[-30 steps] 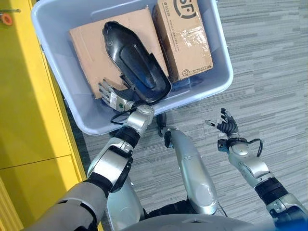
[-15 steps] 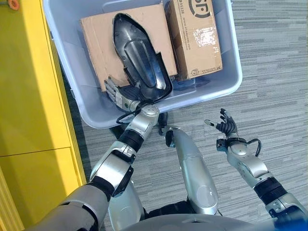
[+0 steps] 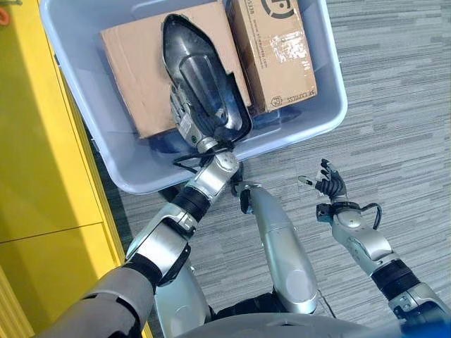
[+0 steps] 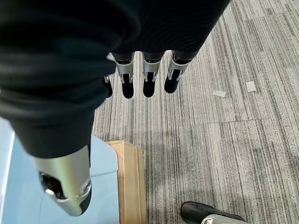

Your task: Move parts from the plastic box to the shelf.

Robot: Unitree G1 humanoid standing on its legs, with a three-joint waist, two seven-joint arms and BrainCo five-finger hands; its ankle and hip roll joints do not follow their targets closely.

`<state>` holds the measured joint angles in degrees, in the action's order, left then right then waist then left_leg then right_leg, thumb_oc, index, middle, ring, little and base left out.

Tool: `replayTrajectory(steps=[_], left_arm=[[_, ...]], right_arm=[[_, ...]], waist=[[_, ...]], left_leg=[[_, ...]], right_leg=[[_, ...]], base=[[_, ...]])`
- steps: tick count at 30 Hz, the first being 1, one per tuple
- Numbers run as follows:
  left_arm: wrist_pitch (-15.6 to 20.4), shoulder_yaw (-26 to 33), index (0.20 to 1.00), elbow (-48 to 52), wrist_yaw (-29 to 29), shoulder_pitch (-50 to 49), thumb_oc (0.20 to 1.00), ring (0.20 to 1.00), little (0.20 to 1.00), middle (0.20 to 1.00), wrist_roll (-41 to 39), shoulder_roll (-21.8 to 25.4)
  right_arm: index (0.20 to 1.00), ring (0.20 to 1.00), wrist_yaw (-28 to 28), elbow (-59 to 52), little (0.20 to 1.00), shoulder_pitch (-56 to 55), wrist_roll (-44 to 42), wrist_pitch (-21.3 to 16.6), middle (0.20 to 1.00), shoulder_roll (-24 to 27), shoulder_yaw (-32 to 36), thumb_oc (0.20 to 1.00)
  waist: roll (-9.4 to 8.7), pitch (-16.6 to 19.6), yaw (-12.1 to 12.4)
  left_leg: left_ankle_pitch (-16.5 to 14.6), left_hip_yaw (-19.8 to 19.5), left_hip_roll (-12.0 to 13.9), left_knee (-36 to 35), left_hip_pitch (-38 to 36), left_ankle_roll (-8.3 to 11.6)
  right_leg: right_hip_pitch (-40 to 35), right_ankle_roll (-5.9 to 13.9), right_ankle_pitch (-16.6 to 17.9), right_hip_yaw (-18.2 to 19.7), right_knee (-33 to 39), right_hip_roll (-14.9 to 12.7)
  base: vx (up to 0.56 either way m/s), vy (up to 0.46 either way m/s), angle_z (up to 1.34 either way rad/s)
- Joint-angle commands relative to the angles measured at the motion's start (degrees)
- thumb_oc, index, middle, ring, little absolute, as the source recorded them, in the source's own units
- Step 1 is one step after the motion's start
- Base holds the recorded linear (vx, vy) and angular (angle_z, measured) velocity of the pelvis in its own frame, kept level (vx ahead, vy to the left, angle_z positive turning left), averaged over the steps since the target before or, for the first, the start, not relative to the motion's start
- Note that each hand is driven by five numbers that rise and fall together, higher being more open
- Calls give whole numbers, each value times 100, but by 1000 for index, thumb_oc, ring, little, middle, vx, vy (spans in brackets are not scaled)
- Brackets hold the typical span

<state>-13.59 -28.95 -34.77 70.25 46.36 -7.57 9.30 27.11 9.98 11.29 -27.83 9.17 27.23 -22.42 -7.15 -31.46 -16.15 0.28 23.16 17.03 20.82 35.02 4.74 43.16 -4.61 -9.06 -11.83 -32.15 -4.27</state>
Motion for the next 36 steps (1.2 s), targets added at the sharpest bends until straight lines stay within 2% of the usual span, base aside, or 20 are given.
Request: replayTrajectory(steps=[1, 6, 10, 12, 13, 20, 25, 30, 36], left_arm=[[197, 234, 1000, -143, 467, -30, 1000, 1000, 1000, 1000, -199, -278], [159, 489, 1000, -345, 884, -142, 1000, 1000, 1000, 1000, -788, -377], [277, 589, 1000, -388, 1183, -191, 1000, 1000, 1000, 1000, -672, -384], [374, 648, 1000, -362, 1732, -254, 1000, 1000, 1000, 1000, -663, -363], [528, 715, 1000, -366, 1805, -335, 1000, 1000, 1000, 1000, -560, -323], [1021, 763, 1000, -214, 1841, -485, 1000, 1000, 1000, 1000, -409, -327], [818, 653, 1000, -61, 985, -558, 1000, 1000, 1000, 1000, -346, -321], [607, 502, 1000, 81, 501, -567, 1000, 1000, 1000, 1000, -589, -395], [183, 240, 1000, 212, 352, -403, 1000, 1000, 1000, 1000, -154, -319]], right_arm=[[1000, 1000, 24, -83, 1000, -94, 149, -241, 1000, 20, 75, 1000], [1000, 1000, 11, -115, 1000, -83, 85, -160, 1000, -6, 97, 1000], [1000, 1000, 42, -145, 1000, -83, 42, -123, 1000, -16, 73, 1000], [1000, 1000, 75, -149, 1000, -91, -31, -136, 1000, 2, 60, 1000], [1000, 1000, 150, -135, 1000, -74, -104, -140, 1000, -11, 29, 1000], [1000, 1000, 245, -110, 1000, -57, -289, -161, 1000, -14, -28, 1000], [1000, 1000, 277, -133, 1000, -54, -260, -130, 1000, -38, -35, 1000], [1000, 1000, 236, -124, 1000, -63, -205, -124, 1000, -55, 8, 1000], [1000, 1000, 162, -151, 1000, -92, -158, -98, 1000, -26, 41, 1000]], waist=[[-114, 167, 65], [-119, 167, 118], [-127, 167, 148], [-128, 167, 186], [-131, 167, 237], [-156, 167, 336], [-157, 167, 356], [-198, 167, 322], [-244, 167, 233]], left_leg=[[-129, -155, 70, 552, 226, 185], [-115, -213, 49, 606, 328, 194], [-129, -235, 37, 622, 366, 194], [-138, -253, 24, 603, 374, 190], [-111, -287, 19, 614, 403, 215], [-134, -362, 20, 640, 490, 213], [-156, -357, 14, 611, 503, 205], [-155, -323, 22, 580, 516, 198], [-167, -268, 41, 580, 525, 200]], right_leg=[[-26, 648, 67, 127, 57, 85], [37, 655, 103, 102, 48, 65], [60, 657, 102, 91, 26, 52], [60, 662, 123, 65, 36, 35], [70, 660, 118, 56, 18, 33], [99, 655, 134, -16, 7, -12], [123, 669, 167, -35, 19, -28], [143, 678, 218, -33, 76, -14], [174, 677, 253, 2, 110, 24]], base=[[0, 0, 0], [-3, -26, 0], [2, -9, 1], [11, -59, 4], [10, -69, 6], [6, -57, 9], [0, -9, 3], [0, 0, 0], [0, 0, 0]])
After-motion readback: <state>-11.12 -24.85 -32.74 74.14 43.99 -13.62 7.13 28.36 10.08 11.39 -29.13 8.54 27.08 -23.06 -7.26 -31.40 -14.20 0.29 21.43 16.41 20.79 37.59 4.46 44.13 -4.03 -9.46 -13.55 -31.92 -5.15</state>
